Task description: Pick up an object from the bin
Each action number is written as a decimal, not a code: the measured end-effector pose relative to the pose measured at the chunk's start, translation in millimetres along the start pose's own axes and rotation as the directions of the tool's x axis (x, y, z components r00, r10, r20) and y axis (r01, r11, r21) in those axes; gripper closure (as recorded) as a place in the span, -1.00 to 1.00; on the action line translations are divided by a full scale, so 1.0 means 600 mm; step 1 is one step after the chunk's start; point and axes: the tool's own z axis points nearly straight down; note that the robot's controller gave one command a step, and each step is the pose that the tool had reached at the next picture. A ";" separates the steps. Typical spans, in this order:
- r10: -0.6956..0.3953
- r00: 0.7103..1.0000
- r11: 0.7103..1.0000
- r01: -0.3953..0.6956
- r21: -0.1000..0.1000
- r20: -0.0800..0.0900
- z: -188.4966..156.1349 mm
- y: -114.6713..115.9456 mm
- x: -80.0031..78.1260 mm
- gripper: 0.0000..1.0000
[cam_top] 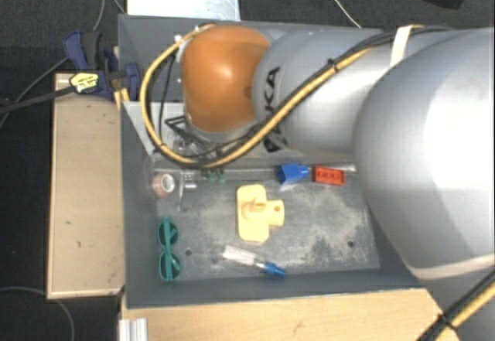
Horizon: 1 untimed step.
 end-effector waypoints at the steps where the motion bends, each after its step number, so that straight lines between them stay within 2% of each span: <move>1: 0.007 1.000 1.000 -0.007 -0.002 0.007 -0.009 -0.002 -0.003 -1.00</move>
Offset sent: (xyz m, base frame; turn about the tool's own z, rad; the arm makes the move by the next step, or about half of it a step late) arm -0.0553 -0.0653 -0.0827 -0.3078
